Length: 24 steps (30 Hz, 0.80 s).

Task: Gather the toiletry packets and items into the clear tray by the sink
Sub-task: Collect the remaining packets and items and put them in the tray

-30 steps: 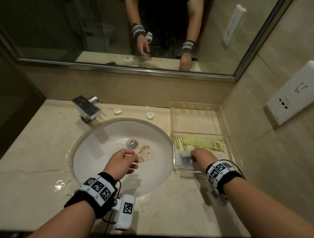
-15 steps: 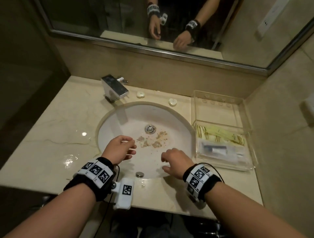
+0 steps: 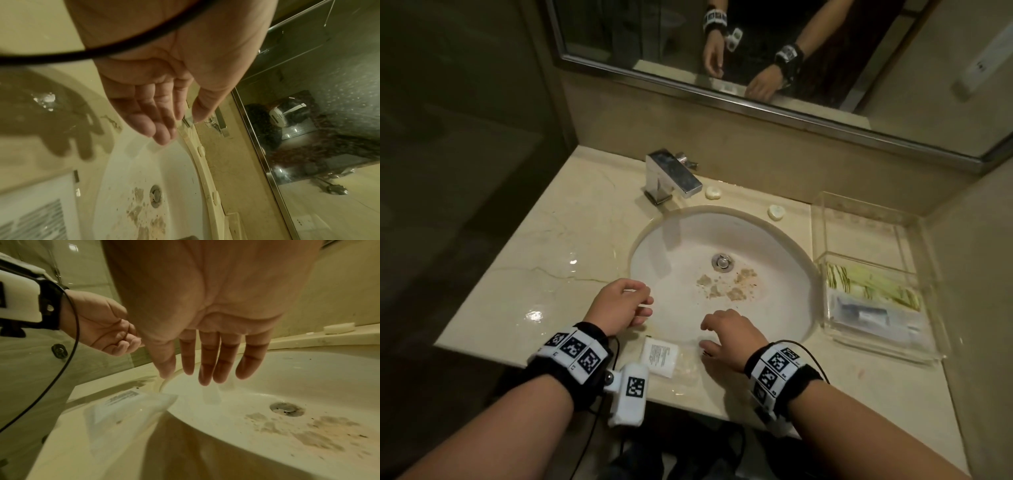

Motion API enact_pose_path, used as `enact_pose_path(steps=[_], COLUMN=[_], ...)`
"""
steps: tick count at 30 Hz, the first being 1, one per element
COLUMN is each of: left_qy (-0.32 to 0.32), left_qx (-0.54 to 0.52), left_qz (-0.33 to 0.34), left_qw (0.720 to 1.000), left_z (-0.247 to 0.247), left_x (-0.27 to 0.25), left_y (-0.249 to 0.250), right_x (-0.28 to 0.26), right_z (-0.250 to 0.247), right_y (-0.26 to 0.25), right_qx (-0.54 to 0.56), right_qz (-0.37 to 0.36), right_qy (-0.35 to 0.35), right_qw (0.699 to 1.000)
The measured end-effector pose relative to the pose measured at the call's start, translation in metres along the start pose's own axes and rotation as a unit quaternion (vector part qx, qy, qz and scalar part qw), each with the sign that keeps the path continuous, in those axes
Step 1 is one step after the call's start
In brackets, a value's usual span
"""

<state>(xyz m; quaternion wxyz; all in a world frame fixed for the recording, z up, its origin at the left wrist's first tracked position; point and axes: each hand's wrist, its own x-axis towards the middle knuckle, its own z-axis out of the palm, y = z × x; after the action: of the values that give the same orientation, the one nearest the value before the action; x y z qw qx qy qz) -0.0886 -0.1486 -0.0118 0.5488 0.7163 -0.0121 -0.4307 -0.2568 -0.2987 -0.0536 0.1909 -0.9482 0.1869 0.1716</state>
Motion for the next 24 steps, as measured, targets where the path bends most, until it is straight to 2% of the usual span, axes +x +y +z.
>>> enact_pose_path(steps=[4, 10, 14, 17, 21, 24], left_qy=[0.000, 0.002, -0.009, -0.068, -0.215, -0.258], left_qx=[-0.004, -0.010, 0.016, 0.132, 0.250, 0.289], left_qz=[0.002, 0.009, 0.019, 0.075, 0.129, 0.167], left_qw=[1.000, 1.000, 1.000, 0.986, 0.935, 0.906], left_z=[-0.008, -0.015, -0.006, 0.015, 0.074, 0.124], left_x=[0.001, 0.001, 0.002, -0.002, -0.009, -0.013], left_y=[0.004, 0.006, 0.008, 0.010, 0.013, 0.015], right_x=[0.006, 0.013, 0.006, -0.006, -0.038, -0.068], right_z=[0.002, 0.016, -0.001, -0.022, -0.050, -0.066], right_y=[-0.023, -0.052, -0.048, -0.033, 0.009, 0.044], right_qx=[-0.009, -0.106, -0.032, 0.062, 0.132, 0.163], right_qz=[-0.016, -0.036, -0.044, -0.033, 0.020, 0.062], right_qy=[-0.035, -0.051, -0.023, 0.018, 0.083, 0.110], right_qw=[0.999, 0.992, 0.998, 0.997, 0.988, 0.978])
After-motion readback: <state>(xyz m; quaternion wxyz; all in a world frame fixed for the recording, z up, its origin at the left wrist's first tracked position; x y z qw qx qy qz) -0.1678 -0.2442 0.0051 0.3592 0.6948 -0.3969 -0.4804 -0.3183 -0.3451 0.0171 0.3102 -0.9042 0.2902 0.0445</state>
